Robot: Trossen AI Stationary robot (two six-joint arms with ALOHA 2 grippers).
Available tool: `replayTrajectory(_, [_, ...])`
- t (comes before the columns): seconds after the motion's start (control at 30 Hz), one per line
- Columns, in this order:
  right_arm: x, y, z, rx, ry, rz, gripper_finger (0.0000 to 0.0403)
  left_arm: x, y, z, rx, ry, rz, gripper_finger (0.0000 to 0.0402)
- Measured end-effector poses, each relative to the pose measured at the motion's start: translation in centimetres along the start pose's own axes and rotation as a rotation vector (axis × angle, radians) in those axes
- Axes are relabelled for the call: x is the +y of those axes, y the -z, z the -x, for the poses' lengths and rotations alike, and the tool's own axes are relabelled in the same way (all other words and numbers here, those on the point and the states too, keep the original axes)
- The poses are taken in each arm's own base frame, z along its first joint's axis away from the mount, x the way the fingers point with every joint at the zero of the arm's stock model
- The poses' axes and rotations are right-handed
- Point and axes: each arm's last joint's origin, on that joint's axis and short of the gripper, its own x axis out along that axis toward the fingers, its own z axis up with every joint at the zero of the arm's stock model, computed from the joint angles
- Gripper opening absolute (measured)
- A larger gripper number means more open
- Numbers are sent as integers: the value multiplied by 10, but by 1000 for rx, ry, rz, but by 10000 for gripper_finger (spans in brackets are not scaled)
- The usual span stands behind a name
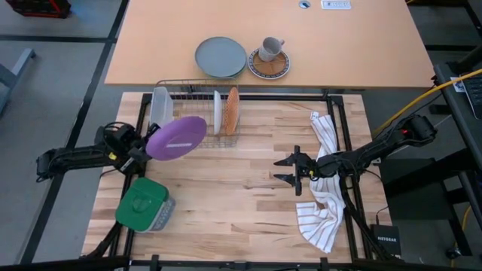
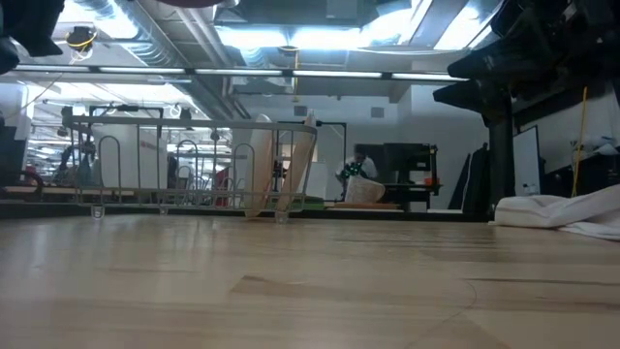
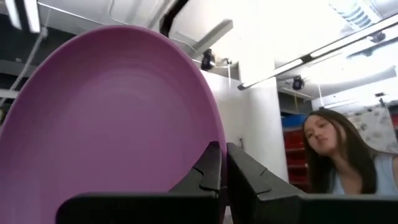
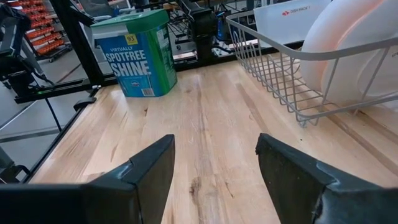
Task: Sort dishes
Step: Put the purple plate into the dish rack
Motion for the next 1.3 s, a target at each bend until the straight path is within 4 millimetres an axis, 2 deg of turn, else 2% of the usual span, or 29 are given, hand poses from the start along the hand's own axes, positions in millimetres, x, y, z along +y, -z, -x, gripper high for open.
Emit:
replayTrajectory(0.3, [-2,2,0,10,46,9,232,10,3,1,-74,-237,49,0])
replayTrajectory(0.63, [-2,2,0,8,56,9,232,35,34,13,47,-768,189,0])
replayTrajectory(0.83, [-2,2,0,8,57,9,232,40,33,16,-27,-908,186,0])
replayTrajectory(1.3, [-2,2,0,8,58,9,232,62,45,30,-114,-1148,360,0])
